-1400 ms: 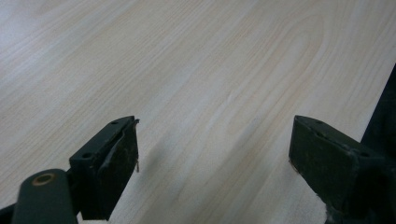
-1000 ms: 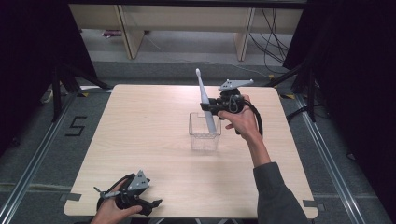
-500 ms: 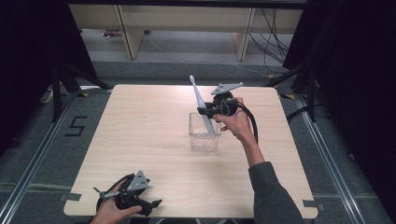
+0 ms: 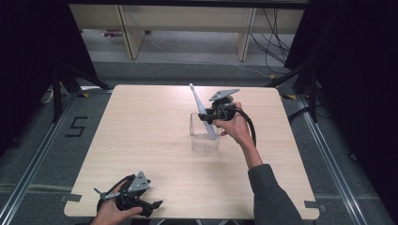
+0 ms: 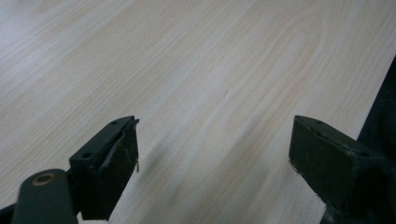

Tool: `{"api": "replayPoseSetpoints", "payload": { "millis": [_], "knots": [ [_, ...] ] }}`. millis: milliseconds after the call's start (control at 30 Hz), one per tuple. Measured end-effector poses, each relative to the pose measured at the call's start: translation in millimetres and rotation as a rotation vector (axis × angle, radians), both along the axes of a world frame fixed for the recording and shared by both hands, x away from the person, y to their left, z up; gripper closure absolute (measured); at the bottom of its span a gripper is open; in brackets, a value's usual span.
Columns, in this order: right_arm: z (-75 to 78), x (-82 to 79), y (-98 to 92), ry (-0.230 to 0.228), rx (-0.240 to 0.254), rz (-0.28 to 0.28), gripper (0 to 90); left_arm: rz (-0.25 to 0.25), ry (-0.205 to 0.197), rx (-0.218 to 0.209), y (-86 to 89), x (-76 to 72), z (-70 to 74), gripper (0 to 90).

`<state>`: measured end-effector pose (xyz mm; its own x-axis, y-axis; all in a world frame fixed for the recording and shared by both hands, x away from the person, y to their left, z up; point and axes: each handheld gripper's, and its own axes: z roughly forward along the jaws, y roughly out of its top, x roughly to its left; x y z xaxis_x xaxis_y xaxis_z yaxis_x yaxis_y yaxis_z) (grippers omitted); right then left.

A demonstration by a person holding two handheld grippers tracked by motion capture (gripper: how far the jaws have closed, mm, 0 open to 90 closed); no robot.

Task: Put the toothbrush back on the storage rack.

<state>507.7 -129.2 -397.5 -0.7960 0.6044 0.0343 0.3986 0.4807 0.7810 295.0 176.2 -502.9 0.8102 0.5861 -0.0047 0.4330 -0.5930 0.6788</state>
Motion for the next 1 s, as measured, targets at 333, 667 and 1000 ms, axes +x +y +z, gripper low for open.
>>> {"api": "replayPoseSetpoints", "payload": {
  "millis": [333,667,1000],
  "knots": [
    [-12.4,0.2,3.5,0.027,-0.043,0.009,66.7,0.008,0.008,-0.005,-0.9,-0.5,-1.1,15.1],
    [-20.5,1.4,11.2,0.026,-0.103,0.014,66.6,-0.002,-0.003,0.002,-0.6,-0.2,-0.6,15.1],
    [-25.9,1.3,17.3,0.072,-0.165,0.011,66.7,-0.009,0.003,0.009,-0.3,0.3,-0.7,15.1]
  ]
}}
